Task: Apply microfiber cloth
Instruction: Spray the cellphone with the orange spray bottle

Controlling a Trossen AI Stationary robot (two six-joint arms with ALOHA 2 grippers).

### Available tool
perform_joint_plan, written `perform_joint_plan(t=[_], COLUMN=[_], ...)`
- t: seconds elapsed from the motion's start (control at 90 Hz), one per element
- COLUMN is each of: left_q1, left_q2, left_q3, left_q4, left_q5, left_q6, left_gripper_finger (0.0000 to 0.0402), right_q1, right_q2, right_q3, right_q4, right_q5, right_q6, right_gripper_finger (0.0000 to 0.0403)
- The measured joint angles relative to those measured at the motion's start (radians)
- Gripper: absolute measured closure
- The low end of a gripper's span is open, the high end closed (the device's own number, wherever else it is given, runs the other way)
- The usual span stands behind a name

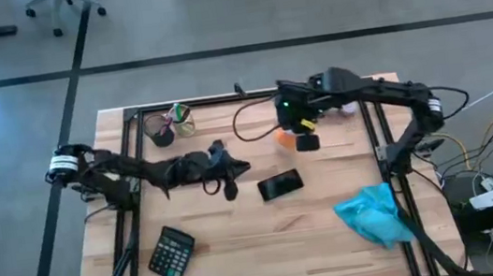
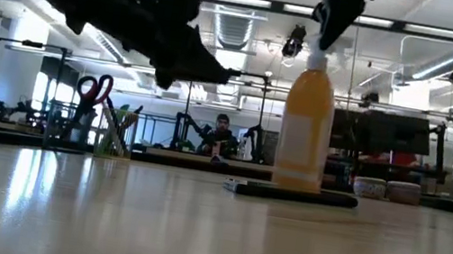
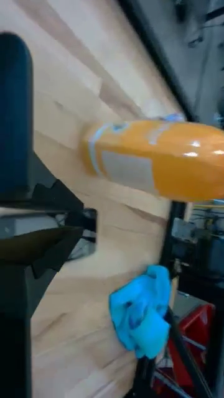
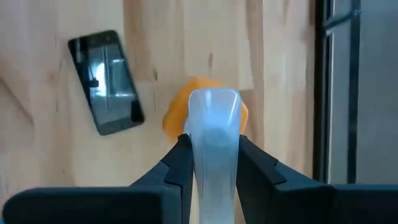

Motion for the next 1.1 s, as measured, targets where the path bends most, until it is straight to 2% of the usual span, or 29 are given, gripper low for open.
perform_joint_plan(t=[0.244,0.433,0.633,0.778,0.889,0.967,1.1], left_q1=[0.066,0.112,0.155,0.185,0.21,0.234,0.286], left_q2=[0.005,0.037,0.037,0.037,0.036,0.036,0.036], left_q3=[0.038,0.144,0.251,0.332,0.384,0.389,0.388], left_q4=[0.019,-0.038,-0.162,-0.252,-0.341,-0.336,-0.268], left_q5=[0.007,0.209,0.236,0.349,0.369,0.389,0.55], left_q6=[0.129,0.238,0.351,0.398,0.438,0.459,0.41], left_gripper_finger=[0.0236,0.017,0.0117,0.0091,0.0084,0.0084,0.0089], right_q1=[0.007,0.007,0.007,0.016,0.027,0.036,0.041], right_q2=[0.102,0.115,0.114,0.118,0.119,0.119,0.132], right_q3=[0.182,0.227,0.218,0.211,0.209,0.209,0.208], right_q4=[-0.024,-0.037,-0.04,-0.021,0.012,0.03,0.062], right_q5=[-0.089,-0.137,-0.165,-0.163,-0.162,-0.163,-0.163], right_q6=[-0.094,-0.134,-0.112,-0.132,-0.137,-0.149,-0.164], right_gripper_finger=[0.0333,0.0335,0.0331,0.0332,0.0338,0.0337,0.0331])
